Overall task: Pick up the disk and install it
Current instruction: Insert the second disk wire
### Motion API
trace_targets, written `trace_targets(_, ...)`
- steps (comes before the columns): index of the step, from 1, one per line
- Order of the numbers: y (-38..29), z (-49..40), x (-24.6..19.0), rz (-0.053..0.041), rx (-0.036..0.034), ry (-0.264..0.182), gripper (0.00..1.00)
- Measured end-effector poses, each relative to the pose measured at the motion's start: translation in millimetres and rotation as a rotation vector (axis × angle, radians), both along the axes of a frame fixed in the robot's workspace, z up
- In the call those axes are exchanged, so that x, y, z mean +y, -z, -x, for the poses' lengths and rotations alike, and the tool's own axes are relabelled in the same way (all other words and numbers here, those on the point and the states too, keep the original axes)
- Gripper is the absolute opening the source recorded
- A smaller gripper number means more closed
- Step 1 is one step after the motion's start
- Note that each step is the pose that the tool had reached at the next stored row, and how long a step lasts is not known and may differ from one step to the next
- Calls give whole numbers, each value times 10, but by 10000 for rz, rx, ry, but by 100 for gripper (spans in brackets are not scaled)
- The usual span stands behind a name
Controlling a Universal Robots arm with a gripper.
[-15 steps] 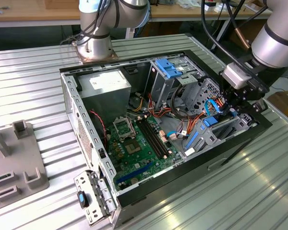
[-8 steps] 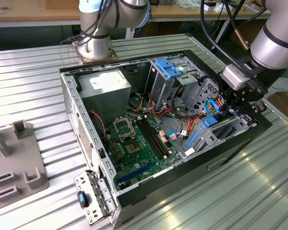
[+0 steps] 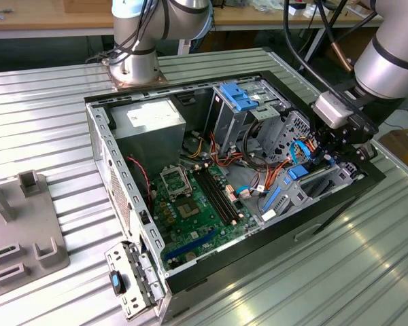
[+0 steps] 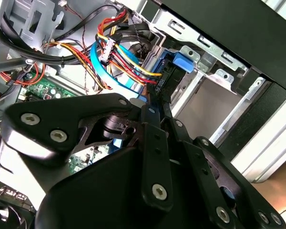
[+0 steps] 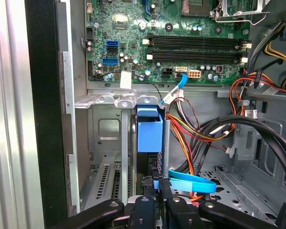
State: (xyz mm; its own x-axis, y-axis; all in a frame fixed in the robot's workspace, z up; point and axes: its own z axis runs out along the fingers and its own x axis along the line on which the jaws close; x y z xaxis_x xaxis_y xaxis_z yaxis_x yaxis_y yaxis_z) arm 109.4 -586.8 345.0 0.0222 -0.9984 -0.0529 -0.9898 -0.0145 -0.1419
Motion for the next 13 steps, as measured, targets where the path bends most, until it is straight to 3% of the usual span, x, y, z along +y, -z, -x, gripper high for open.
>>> trace_targets(8, -7, 4, 0, 1, 0, 434, 16)
trace_targets(13, -8, 17, 0, -65, 2, 575, 16)
